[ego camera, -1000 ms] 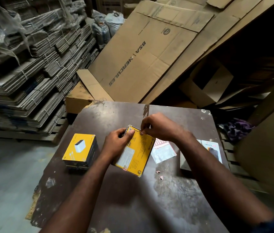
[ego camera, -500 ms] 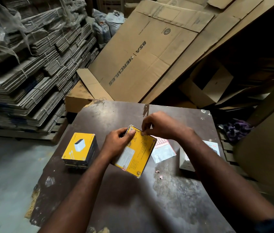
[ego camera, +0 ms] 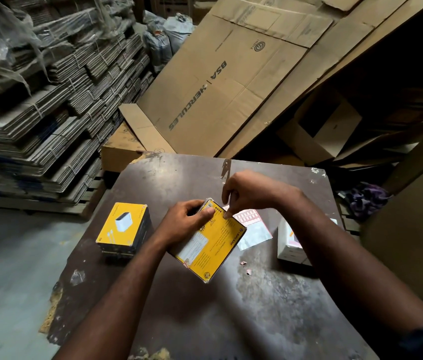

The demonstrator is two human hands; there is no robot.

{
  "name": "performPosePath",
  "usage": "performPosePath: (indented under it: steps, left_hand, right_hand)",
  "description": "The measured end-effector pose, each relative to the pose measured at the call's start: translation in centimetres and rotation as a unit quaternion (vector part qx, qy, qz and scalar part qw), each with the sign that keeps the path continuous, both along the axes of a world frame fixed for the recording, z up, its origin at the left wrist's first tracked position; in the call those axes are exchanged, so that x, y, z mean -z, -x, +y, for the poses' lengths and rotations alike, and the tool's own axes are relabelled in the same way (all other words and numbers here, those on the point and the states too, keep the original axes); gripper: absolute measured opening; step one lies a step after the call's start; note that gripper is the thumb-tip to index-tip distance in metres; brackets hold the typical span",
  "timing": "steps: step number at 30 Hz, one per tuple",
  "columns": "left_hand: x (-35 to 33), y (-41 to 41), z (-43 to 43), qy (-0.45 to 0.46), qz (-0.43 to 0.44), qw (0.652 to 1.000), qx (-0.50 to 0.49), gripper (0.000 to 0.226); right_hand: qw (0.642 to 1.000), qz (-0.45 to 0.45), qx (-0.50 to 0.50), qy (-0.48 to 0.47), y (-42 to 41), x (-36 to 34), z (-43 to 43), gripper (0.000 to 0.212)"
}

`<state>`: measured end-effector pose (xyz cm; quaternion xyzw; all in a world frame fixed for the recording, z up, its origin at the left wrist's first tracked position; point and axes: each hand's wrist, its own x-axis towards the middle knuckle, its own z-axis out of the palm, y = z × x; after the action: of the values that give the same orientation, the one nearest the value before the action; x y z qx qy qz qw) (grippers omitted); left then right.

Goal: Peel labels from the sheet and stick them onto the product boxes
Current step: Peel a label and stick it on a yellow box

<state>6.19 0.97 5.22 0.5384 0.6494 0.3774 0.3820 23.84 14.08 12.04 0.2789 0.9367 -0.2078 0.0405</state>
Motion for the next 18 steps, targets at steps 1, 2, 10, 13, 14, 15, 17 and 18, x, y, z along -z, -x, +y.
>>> performPosePath:
  steps: [1, 2, 10, 13, 14, 15, 17, 18]
  left_hand:
    - [-0.2, -0.1, 0.1, 0.000, 0.002, 1.000, 0.006, 0.041]
    - [-0.3, -0.2, 0.2, -0.002, 0.003, 1.000, 0.008, 0.039]
    - [-0.1, -0.1, -0.1, 0.002, -0.067, 0.998, -0.006, 0.039]
    - [-0.1, 0.1, 0.0, 0.010, -0.092, 0.996, -0.019, 0.042]
    - [-0.2, 0.0, 0.0, 0.007, -0.095, 0.995, -0.027, 0.042]
    - [-0.2, 0.0, 0.1, 0.001, -0.096, 0.995, -0.034, 0.042]
    - [-0.1, -0.1, 0.3, -0.010, -0.094, 0.995, -0.043, 0.041]
    - [0.0, -0.1, 0.4, -0.014, -0.090, 0.995, -0.048, 0.042]
  right_hand:
    - [1.000, -0.007, 0.001, 0.012, 0.0, -0.2, 0.2, 0.031]
    - [1.000, -0.010, 0.001, 0.027, -0.1, -0.3, 0.5, 0.032]
    - [0.976, 0.149, 0.155, -0.042, -1.7, 2.4, 1.7, 0.015]
    - [0.931, 0.261, 0.253, -0.039, -2.3, 3.4, 1.4, 0.009]
    - [0.927, 0.271, 0.256, 0.030, -2.3, 3.4, 1.1, 0.015]
    - [0.924, 0.269, 0.247, 0.114, -2.2, 3.3, 0.6, 0.021]
    - [0.902, 0.251, 0.219, 0.274, -2.0, 3.0, -1.0, 0.035]
    - [0.887, 0.249, 0.208, 0.328, -1.8, 3.2, -1.7, 0.041]
